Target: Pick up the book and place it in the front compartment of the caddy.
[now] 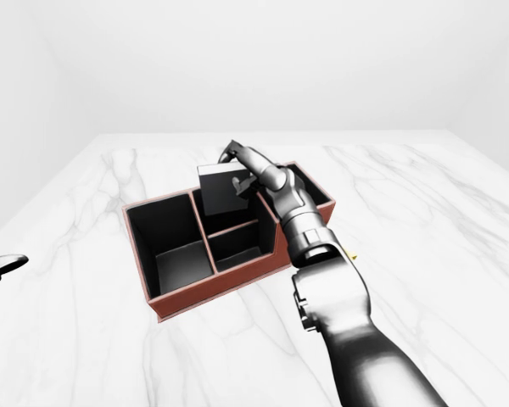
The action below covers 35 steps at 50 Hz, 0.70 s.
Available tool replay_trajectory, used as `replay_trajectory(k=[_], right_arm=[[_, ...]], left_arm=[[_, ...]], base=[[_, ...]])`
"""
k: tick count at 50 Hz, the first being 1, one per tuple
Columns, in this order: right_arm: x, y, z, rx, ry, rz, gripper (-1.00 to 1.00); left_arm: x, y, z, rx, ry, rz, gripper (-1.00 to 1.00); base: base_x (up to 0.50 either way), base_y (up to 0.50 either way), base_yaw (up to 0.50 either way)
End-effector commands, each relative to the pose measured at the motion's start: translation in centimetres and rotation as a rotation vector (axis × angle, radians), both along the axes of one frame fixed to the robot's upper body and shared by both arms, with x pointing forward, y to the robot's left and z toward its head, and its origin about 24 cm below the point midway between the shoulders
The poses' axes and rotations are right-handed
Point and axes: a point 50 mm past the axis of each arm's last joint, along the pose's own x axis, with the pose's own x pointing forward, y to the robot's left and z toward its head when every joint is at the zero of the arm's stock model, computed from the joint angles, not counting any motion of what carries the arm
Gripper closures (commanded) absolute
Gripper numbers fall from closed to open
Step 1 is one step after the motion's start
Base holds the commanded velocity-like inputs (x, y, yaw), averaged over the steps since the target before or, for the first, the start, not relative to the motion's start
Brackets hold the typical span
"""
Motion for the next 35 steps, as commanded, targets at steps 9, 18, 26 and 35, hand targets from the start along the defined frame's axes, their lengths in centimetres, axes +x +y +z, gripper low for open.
replay_trajectory(k=[9, 18, 26, 35], right_arm=[[0.2, -1.2, -0.6, 0.103, 0.015, -0.086, 1.0], [0.3, -1.6, -1.3, 0.061, 0.009, -0.129, 1.0], [0.4, -1.1, -0.6, 0.05, -0.015, -0.126, 1.0], [0.3, -0.5, -0.7, 0.051, -0.011, -0.12, 1.0]], left_arm=[[0.0, 0.0, 0.0, 0.0, 0.001, -0.001, -1.0], [0.0, 0.0, -0.1, 0.002, 0.003, -0.003, -1.0], [0.0, 0.0, 0.1, 0.003, -0.002, -0.002, -1.0], [0.0, 0.0, 0.1, 0.006, -0.006, -0.002, -1.0]], base=[[0.0, 0.0, 0.0], [0.0, 0.0, 0.0], [0.0, 0.0, 0.0], [0.0, 0.0, 0.0]])
